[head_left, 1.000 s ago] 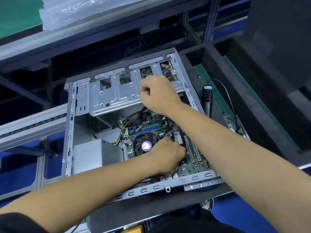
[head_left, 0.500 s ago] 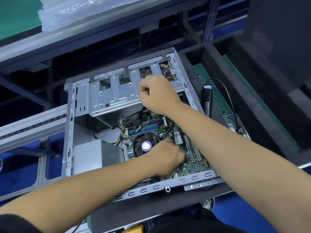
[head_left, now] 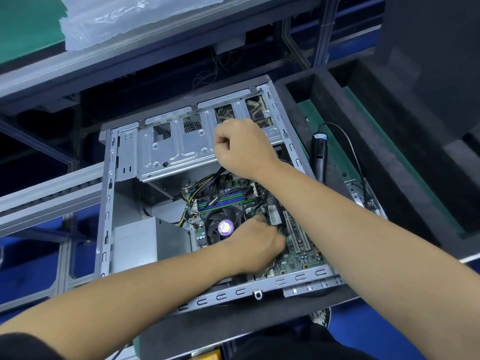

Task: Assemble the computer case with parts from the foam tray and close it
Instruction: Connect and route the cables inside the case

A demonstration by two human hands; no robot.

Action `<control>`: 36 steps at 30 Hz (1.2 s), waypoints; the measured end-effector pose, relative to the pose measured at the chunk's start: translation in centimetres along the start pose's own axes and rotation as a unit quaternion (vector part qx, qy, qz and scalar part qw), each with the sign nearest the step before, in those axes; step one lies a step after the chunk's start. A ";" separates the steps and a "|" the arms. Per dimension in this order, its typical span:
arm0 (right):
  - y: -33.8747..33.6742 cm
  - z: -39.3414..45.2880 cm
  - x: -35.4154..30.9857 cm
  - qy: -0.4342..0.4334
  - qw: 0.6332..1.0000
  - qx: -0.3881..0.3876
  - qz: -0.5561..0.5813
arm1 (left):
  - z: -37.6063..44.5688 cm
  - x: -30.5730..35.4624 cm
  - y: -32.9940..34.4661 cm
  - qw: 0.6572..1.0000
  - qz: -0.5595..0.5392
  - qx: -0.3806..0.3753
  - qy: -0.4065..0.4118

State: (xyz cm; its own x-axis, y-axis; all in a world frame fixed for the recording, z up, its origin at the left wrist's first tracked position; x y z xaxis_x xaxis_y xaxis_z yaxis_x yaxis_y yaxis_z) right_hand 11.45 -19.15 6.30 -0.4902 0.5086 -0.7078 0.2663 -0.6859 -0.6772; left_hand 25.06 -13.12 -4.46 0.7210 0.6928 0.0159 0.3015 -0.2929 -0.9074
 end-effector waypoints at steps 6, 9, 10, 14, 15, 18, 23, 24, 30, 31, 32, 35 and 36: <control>0.0 0.0 0.0 -0.002 1.000 0.003 -0.001 | 0.1 -0.1 0.1 1.000 -0.014 -0.007 -0.016; 0.0 0.0 0.0 -0.003 1.000 0.002 -0.004 | 0.1 -0.2 -0.1 1.000 -0.017 0.000 -0.026; 0.0 0.0 0.0 -0.004 1.000 0.003 -0.004 | 0.2 -0.2 -0.1 0.999 -0.016 0.001 -0.028; 0.1 0.0 0.0 -0.005 1.000 0.000 -0.005 | 0.2 -0.5 0.0 0.999 -0.013 -0.009 -0.037; 0.1 0.0 0.0 -0.004 1.000 0.000 -0.006 | 0.2 -0.6 0.0 0.999 -0.011 -0.011 -0.038; 0.1 0.0 0.1 0.000 1.000 0.002 -0.006 | 0.1 -0.7 -0.1 0.999 -0.010 -0.008 -0.038; 0.1 0.0 0.1 0.000 1.000 0.002 -0.001 | -0.4 -1.2 -0.7 0.999 -0.024 0.006 -0.041; 0.1 0.1 0.2 0.000 1.000 0.002 -0.001 | -0.5 -1.3 -0.9 0.999 -0.030 0.008 -0.043; 0.2 0.1 0.3 0.002 1.000 0.007 -0.002 | -0.6 -0.9 -0.9 0.999 -0.044 -0.003 -0.018; 0.2 0.1 0.3 0.001 1.000 0.007 -0.002 | -0.6 -0.8 -0.8 0.999 -0.045 -0.008 -0.008; 0.1 0.1 0.2 0.000 1.000 0.007 -0.002 | -0.6 -0.7 -0.7 0.999 -0.041 -0.012 0.003; 0.2 0.1 0.3 0.001 1.000 0.006 -0.002 | -0.7 -0.7 -0.5 1.000 -0.022 -0.012 0.013; 0.2 0.1 0.3 0.002 1.000 0.005 -0.002 | -0.7 -0.8 -0.4 1.000 -0.016 -0.008 0.008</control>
State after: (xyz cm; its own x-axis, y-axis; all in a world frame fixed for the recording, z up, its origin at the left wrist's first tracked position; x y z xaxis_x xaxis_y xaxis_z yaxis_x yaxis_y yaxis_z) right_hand 11.24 -19.20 5.96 -0.4880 0.5137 -0.7056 0.2555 -0.6889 -0.6783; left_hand 24.83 -14.03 -3.76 0.7206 0.6914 0.0519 0.3350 -0.2817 -0.8991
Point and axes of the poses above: each hand's wrist, its own z-axis towards the middle knuckle, its own y-axis out of the palm, x = y × z, the point moved 8 cm from there along z, towards the middle knuckle, and after that the axes turned 2 degrees about -z, right-handed, at the moved point
